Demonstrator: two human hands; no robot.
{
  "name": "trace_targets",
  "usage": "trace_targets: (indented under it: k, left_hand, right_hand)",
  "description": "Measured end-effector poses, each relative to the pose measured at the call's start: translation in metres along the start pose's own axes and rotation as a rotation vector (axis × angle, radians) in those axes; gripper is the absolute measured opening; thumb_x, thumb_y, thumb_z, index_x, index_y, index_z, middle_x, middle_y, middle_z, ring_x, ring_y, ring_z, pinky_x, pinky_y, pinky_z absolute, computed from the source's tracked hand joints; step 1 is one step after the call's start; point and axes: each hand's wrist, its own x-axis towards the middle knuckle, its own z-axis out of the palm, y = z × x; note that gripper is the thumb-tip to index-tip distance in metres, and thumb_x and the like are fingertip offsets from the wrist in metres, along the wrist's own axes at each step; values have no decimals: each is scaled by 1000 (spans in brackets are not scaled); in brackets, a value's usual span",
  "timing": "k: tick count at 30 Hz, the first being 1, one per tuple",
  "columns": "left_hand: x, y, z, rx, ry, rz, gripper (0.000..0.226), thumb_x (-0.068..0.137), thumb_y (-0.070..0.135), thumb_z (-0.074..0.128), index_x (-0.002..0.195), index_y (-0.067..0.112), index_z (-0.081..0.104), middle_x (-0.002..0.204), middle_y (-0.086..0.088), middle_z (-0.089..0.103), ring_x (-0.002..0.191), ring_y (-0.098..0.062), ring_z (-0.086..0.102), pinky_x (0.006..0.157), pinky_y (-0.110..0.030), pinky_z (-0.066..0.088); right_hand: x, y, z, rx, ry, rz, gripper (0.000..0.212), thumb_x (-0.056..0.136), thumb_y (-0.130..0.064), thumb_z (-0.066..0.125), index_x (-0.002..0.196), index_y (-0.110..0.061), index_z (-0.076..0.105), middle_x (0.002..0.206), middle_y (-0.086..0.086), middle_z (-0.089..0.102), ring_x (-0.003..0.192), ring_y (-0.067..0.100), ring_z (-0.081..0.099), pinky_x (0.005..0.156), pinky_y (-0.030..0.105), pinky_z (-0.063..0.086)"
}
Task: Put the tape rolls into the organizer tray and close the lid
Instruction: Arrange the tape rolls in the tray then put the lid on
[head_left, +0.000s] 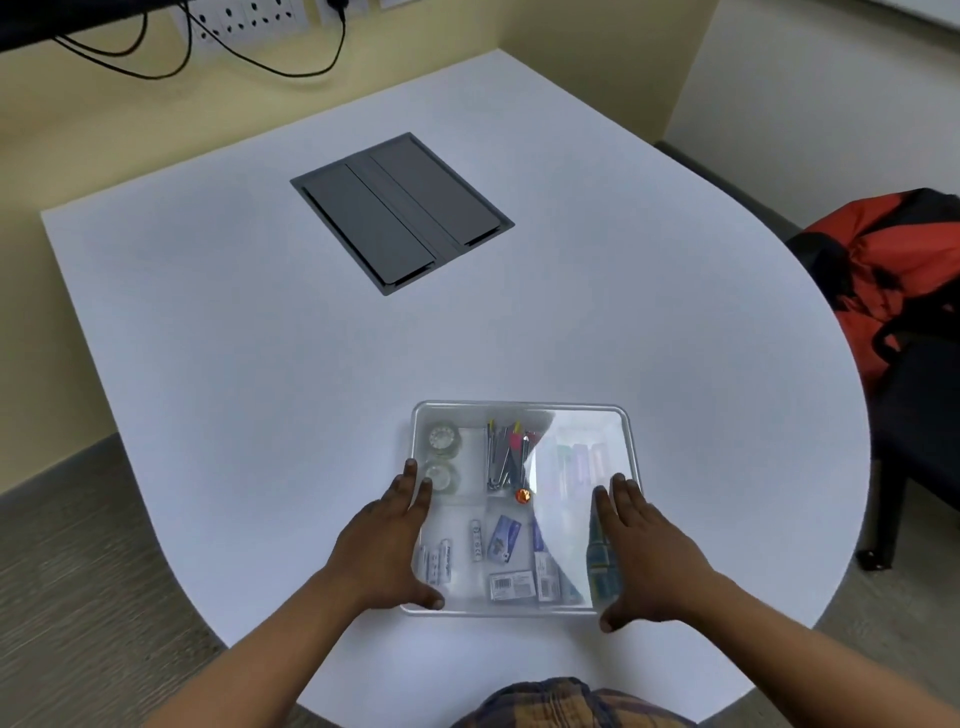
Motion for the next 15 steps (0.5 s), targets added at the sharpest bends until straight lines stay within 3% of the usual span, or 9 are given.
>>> trace_targets:
  k: [3,8,15]
  left_hand:
    - [15,-2,-13,12,-36,4,146,48,74,74,147,21,-20,151,-3,-37,147,-18,-10,117,-35,20]
    - [33,-5,-30,62,-78,-12,152,46,66,82,147,17,-20,151,-6,-34,147,-21,-6,116,-35,20]
    - [33,-4,-28,103,-45,-68,152,42,69,81,149,21,-16,155,-3,-29,147,-17,-10,118,-40,13]
  right_hand:
    - [14,5,-21,-34,-20,-29,153,50,-65,83,147,-11,-23,156,13,-25,146,27,-17,117,35,4]
    - [31,13,-49,-112,-19,-48,144,55,-49,89,150,-13,-14,160,13,-15,148,27,-4,117,38,17]
    - [34,22,-40,-123,64,-42,146,49,-54,89,152,-19,-8,162,7,-8,148,18,-5,119,39,4]
